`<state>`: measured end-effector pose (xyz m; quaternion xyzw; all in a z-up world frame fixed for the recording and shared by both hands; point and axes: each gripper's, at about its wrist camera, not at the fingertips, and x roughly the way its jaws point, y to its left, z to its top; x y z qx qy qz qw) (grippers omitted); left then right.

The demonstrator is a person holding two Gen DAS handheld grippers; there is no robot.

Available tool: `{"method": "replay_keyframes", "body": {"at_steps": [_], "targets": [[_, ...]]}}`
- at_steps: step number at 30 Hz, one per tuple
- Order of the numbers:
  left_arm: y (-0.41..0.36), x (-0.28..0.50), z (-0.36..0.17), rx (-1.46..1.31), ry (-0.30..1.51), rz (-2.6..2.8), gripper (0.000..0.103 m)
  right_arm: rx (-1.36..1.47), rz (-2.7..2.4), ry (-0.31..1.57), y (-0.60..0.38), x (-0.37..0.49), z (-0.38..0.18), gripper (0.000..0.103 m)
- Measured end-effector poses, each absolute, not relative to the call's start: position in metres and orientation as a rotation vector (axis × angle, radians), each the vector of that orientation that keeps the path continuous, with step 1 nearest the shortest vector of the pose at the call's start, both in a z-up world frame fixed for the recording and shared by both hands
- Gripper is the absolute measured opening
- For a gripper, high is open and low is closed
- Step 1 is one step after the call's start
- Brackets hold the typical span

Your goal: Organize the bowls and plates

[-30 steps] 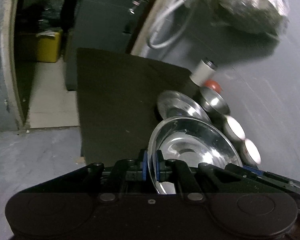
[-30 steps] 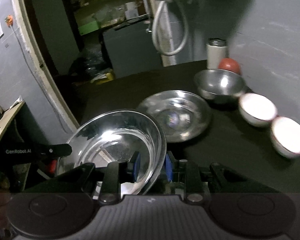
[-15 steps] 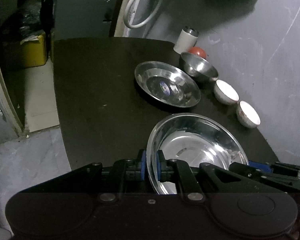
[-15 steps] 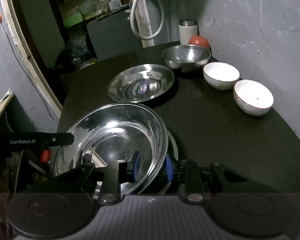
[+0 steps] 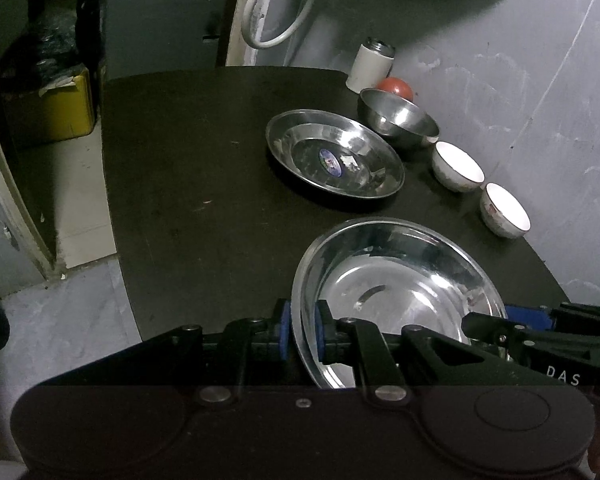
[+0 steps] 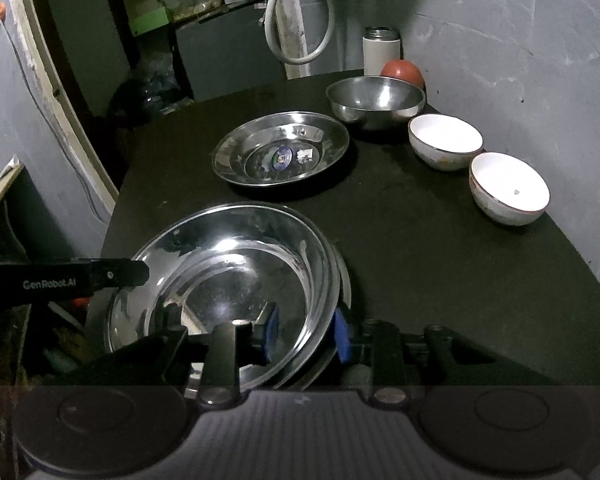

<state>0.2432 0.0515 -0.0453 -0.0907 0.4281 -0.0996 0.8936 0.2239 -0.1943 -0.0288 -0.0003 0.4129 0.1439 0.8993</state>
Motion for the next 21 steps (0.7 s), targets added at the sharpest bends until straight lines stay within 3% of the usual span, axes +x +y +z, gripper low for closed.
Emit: {"method": "replay_keyframes", "body": {"at_steps": [21], "targets": [[0.051,0.254,-0.054,-0.2,0.917,-0.201,0.014,-0.095,0.287,0.864,-0.182,0.232,-0.028,0.039]]}}
